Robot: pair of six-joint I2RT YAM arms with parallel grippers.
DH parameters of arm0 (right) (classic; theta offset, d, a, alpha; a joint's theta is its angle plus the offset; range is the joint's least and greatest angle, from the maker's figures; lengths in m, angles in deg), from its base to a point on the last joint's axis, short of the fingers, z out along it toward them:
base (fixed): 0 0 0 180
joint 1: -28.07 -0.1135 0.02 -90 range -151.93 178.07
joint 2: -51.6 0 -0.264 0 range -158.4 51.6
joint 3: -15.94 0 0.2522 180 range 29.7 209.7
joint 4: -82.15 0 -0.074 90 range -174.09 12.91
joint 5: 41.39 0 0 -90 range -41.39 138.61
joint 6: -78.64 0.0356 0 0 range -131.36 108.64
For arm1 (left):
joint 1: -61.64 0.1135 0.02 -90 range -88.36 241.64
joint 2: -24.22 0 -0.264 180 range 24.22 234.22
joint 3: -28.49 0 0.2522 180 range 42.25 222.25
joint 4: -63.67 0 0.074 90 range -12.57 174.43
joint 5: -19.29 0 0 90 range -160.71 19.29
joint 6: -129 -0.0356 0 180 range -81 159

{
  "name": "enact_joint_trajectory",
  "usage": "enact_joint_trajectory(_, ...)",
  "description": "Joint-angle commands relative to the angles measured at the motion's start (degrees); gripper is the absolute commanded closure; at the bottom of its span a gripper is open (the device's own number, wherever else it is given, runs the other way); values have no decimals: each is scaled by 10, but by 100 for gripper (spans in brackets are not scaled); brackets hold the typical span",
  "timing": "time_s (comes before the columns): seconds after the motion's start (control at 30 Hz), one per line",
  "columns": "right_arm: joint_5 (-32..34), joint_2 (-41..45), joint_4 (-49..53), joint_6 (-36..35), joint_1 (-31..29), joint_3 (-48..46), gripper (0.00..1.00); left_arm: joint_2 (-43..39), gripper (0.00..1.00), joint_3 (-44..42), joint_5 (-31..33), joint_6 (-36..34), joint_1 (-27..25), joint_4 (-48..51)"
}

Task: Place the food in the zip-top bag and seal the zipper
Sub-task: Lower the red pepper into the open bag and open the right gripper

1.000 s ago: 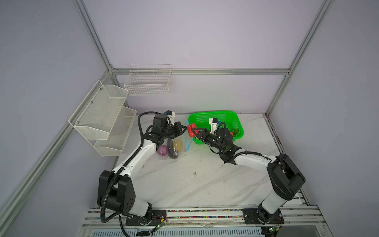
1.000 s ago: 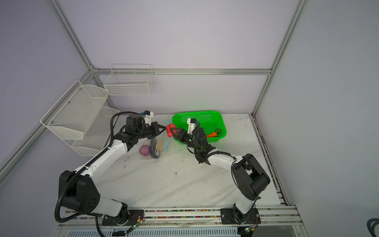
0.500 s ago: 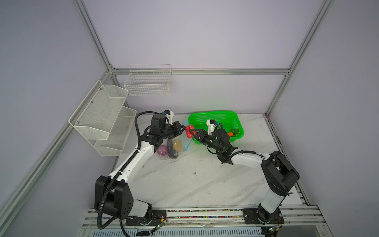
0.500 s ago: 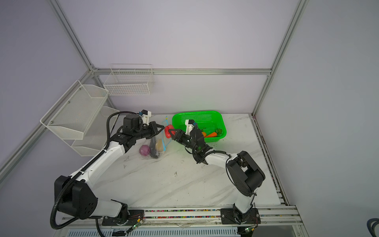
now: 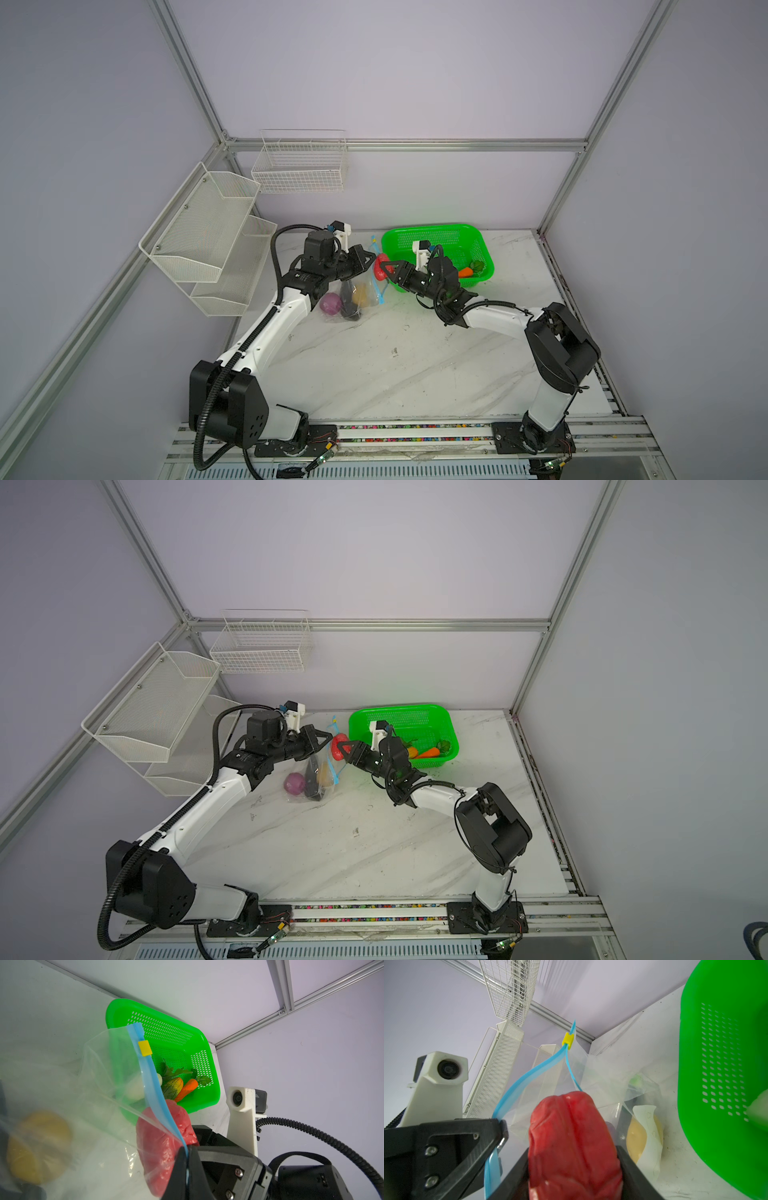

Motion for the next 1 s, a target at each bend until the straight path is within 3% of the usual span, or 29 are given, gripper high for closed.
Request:
enact_joint_trajectory(0.0, -8, 12, 39, -36, -8, 16, 51, -7, 100, -10, -15, 0, -2, -23)
enact_joint_trajectory(0.4, -66, 11, 183, -184, -10, 78, 61, -12, 100, -10, -15, -1, -2, -21)
enact_joint_trajectory(0.97, -40, -57, 320, -226, -15, 162, 59, -15, 100, -12, -22, 6, -3, -25)
